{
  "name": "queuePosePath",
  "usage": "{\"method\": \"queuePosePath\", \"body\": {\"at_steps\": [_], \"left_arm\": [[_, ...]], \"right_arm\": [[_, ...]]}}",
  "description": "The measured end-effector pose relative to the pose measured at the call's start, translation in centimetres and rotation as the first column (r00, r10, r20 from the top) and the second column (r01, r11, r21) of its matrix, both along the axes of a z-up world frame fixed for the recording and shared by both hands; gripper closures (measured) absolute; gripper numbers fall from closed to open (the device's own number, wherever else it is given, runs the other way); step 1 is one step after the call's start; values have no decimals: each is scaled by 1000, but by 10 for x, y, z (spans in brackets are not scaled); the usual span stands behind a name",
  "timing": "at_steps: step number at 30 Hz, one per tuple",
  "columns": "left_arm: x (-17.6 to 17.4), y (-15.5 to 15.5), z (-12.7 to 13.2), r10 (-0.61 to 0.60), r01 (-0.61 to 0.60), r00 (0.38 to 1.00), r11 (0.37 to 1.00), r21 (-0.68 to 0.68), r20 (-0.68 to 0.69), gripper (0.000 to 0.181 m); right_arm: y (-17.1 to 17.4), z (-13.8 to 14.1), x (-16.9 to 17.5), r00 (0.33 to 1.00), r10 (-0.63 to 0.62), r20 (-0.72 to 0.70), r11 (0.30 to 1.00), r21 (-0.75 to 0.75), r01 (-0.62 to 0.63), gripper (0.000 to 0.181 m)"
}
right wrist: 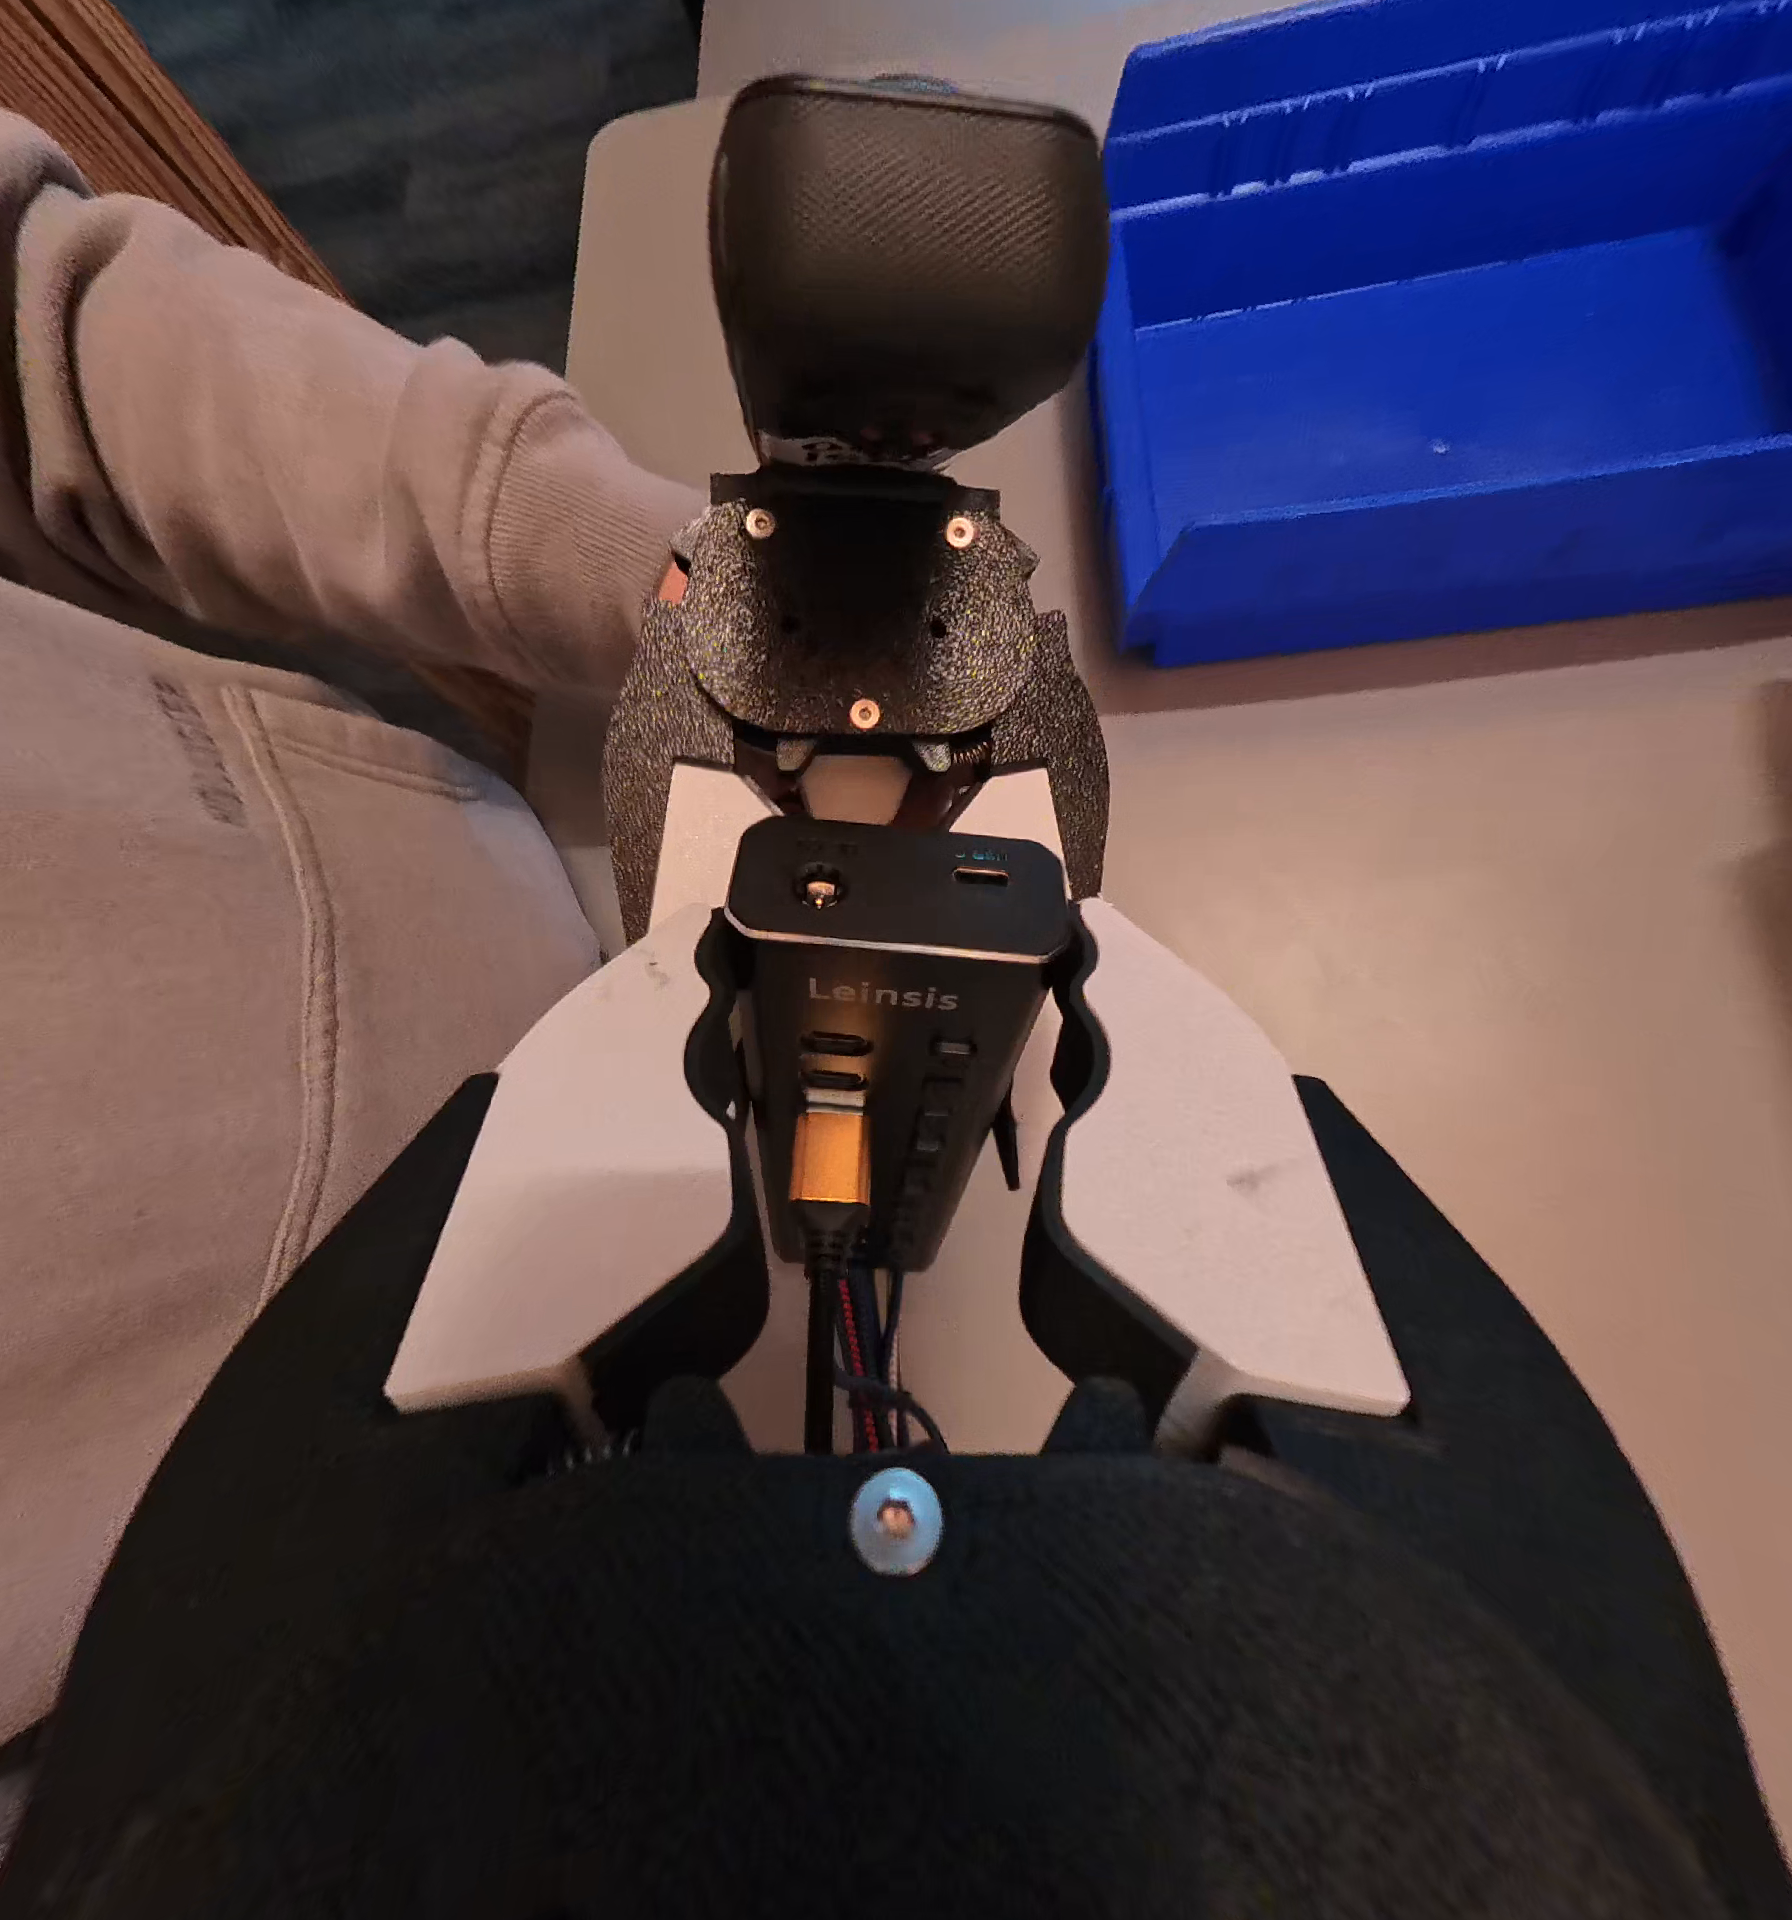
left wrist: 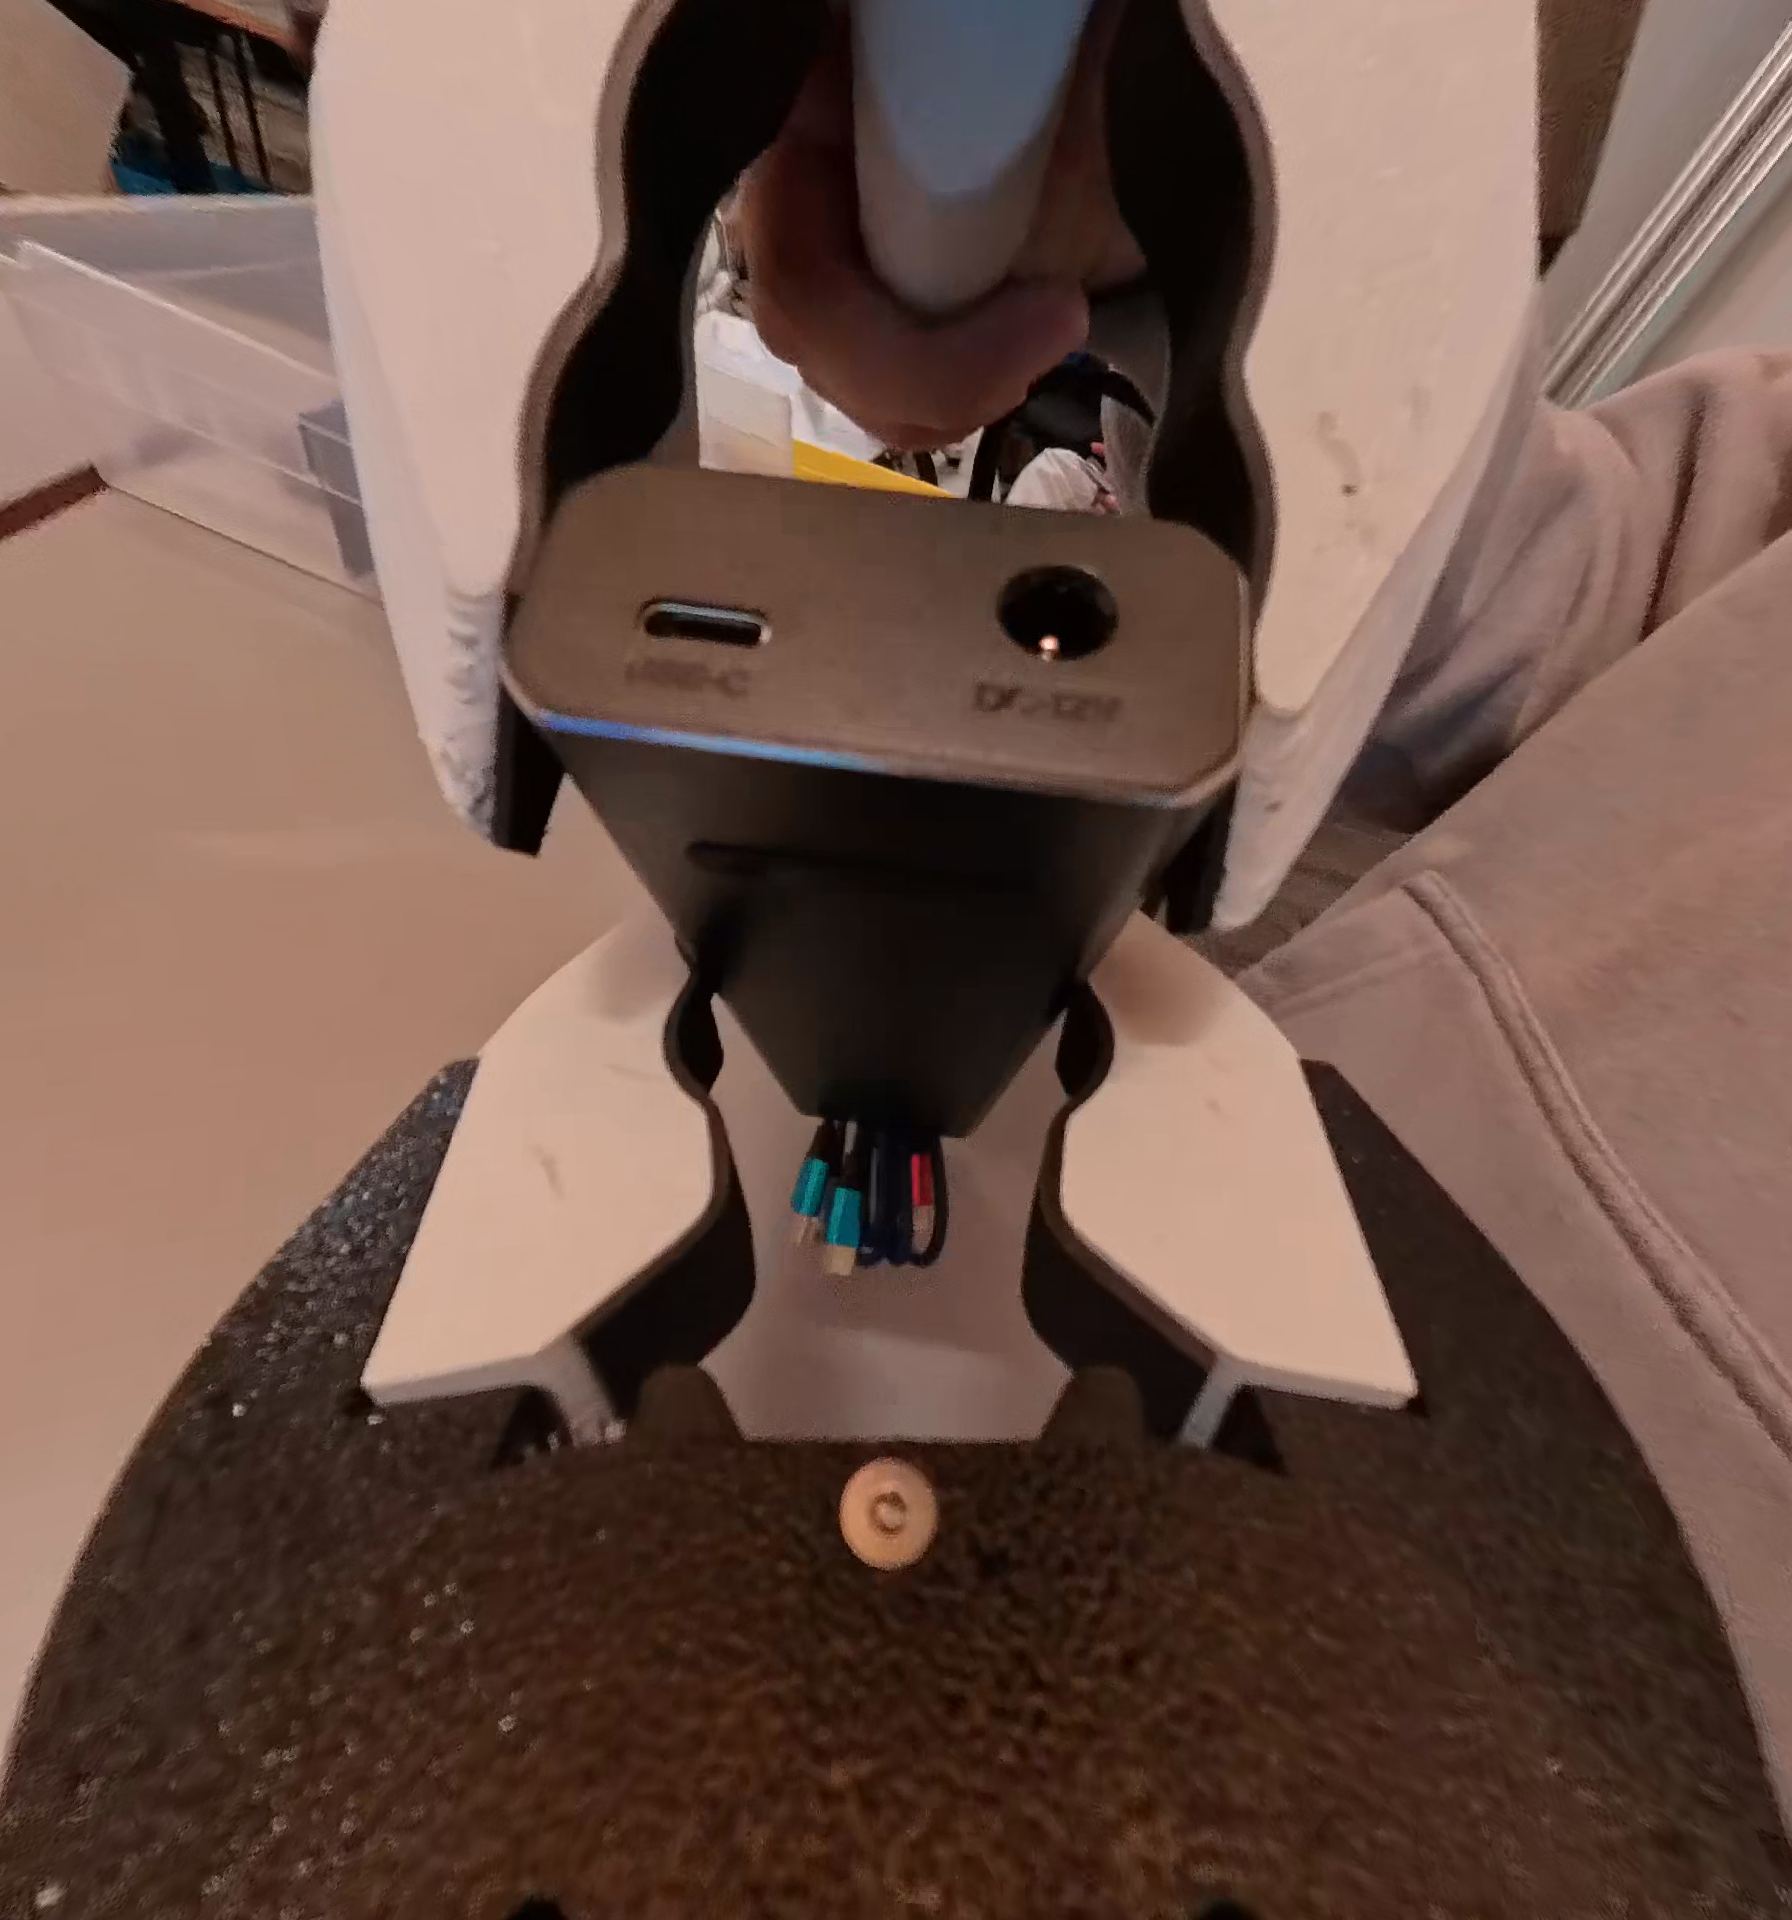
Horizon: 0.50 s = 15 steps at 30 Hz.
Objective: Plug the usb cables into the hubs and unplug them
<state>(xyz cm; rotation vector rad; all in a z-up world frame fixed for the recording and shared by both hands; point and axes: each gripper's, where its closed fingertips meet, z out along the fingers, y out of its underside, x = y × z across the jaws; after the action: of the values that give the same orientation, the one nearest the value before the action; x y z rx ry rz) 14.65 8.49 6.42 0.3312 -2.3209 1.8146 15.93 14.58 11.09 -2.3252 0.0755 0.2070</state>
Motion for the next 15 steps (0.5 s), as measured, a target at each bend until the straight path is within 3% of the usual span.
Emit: {"method": "queuePosePath", "body": {"at_steps": [8,15], "left_arm": [[-2,-6,5,15,-9,996,998,-69,83,119],[3,-5,3,42,-41,995,999,-9,87,119]], "right_arm": [[-3,8,-6,999,39,-11,995,91,-38,123],[-14,11,-1,1000,3,23,991,131,-6,117]]}}
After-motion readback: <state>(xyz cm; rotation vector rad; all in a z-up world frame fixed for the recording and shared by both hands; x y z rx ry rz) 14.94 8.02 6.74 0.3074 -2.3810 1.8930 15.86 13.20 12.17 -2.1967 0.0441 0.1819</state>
